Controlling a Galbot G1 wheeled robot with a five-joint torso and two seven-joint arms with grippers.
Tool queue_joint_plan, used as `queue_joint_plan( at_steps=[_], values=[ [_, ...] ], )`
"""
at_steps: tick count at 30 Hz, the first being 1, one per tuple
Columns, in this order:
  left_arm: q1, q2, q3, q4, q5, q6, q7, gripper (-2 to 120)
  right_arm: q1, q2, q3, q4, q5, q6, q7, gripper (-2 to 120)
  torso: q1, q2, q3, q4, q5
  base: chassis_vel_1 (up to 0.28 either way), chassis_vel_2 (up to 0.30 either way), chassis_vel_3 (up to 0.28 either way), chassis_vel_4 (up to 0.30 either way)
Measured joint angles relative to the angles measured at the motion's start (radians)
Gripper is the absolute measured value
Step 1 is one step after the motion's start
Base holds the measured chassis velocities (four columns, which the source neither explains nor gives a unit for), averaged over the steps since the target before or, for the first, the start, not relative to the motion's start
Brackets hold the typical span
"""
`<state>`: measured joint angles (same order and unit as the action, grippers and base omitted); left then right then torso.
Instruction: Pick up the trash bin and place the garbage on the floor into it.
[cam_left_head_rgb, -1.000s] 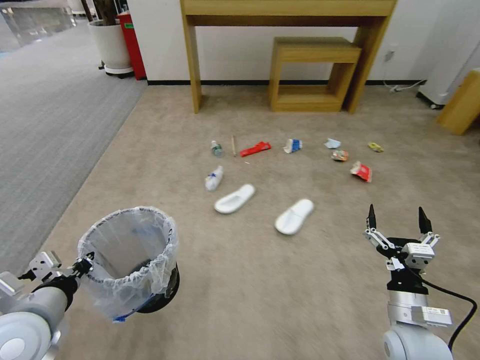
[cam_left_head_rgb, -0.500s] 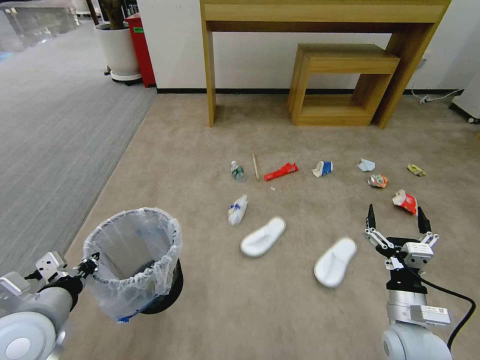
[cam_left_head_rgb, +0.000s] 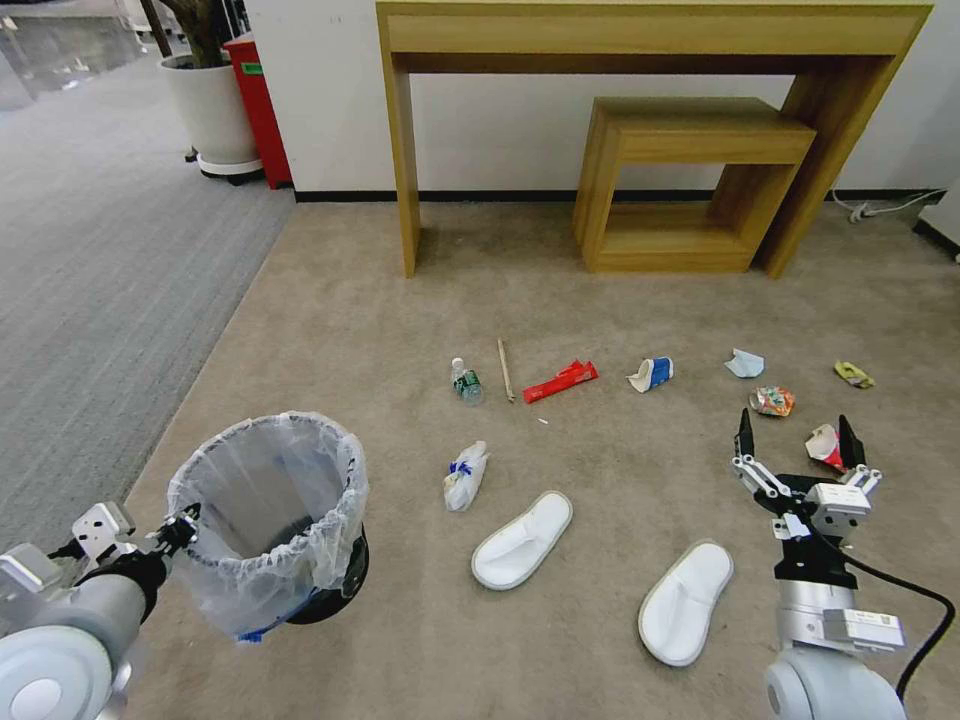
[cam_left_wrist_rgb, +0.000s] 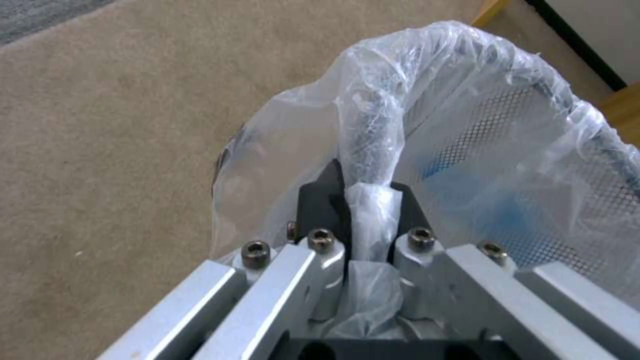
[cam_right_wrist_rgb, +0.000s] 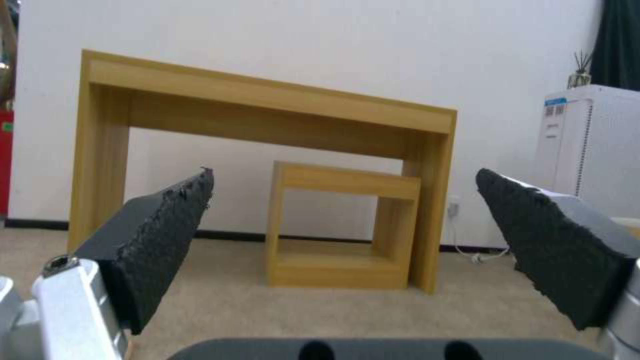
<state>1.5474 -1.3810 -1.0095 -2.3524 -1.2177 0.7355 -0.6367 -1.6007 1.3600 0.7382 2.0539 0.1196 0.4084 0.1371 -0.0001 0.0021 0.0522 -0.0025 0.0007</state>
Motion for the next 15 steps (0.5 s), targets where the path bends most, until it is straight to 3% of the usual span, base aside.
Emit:
queue_joint_plan(
  at_steps=[6, 14, 15],
  values=[
    [0.003, 0.002, -0.005, -0.005, 0.000, 0.000, 0.002, 3, -0.015, -0.025, -0.005, 0.006, 0.017, -0.060, 0.012, 100, 0.000, 0.000, 0.000, 0.0000, 0.0000, 0.018, -0.010, -0.015, 0.017],
    [0.010, 0.003, -0.002, -0.016, 0.010, 0.000, 0.004, 3, -0.075, -0.170, -0.086, 0.044, 0.221, -0.320, 0.122, 100, 0.000, 0.000, 0.000, 0.0000, 0.0002, 0.000, 0.000, 0.000, 0.000],
    [0.010, 0.003, -0.002, -0.016, 0.010, 0.000, 0.004, 3, -0.075, -0.170, -0.086, 0.044, 0.221, -0.320, 0.122, 100, 0.000, 0.000, 0.000, 0.0000, 0.0002, 0.000, 0.000, 0.000, 0.000]
  ],
)
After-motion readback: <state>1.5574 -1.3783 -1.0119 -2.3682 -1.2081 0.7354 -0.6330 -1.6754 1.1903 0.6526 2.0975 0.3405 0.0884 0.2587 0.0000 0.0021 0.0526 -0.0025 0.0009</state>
